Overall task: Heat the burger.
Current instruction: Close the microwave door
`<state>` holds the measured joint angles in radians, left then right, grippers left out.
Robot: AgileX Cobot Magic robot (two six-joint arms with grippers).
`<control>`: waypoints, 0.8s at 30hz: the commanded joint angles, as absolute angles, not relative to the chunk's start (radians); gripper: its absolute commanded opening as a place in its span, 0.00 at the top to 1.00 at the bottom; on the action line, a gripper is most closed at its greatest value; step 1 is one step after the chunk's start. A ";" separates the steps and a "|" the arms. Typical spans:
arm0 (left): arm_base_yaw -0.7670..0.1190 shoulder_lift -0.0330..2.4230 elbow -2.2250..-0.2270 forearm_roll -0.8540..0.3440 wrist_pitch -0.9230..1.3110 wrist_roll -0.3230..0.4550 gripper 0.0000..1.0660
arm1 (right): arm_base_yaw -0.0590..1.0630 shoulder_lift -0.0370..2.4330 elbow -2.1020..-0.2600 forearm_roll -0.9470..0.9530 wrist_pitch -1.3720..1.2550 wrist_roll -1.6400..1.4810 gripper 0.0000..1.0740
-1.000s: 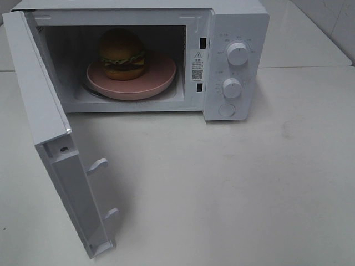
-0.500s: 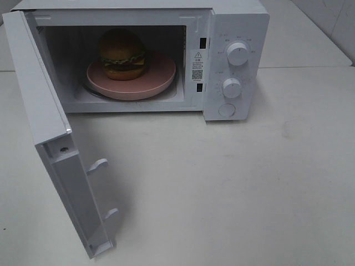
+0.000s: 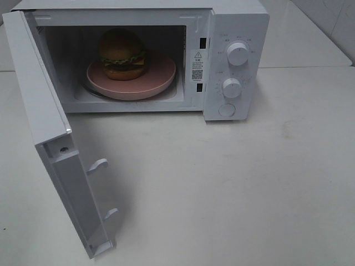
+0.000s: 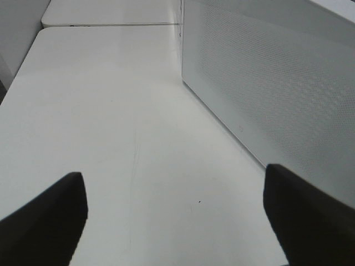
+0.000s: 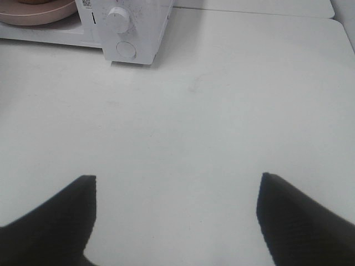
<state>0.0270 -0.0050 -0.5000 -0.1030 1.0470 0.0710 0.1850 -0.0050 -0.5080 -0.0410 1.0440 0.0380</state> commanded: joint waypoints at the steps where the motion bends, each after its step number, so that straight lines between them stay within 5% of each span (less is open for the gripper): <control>1: 0.028 -0.027 -0.497 -0.104 1.038 0.071 0.23 | 0.178 -0.032 -0.507 -0.039 1.037 0.031 0.29; 24: 0.028 -0.027 -0.497 -0.104 1.038 0.071 0.23 | 0.178 -0.032 -0.507 -0.039 1.037 0.031 0.29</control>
<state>0.0270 -0.0050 -0.5000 -0.1030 1.0470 0.0710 0.1850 -0.0050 -0.5080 -0.0410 1.0440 0.0380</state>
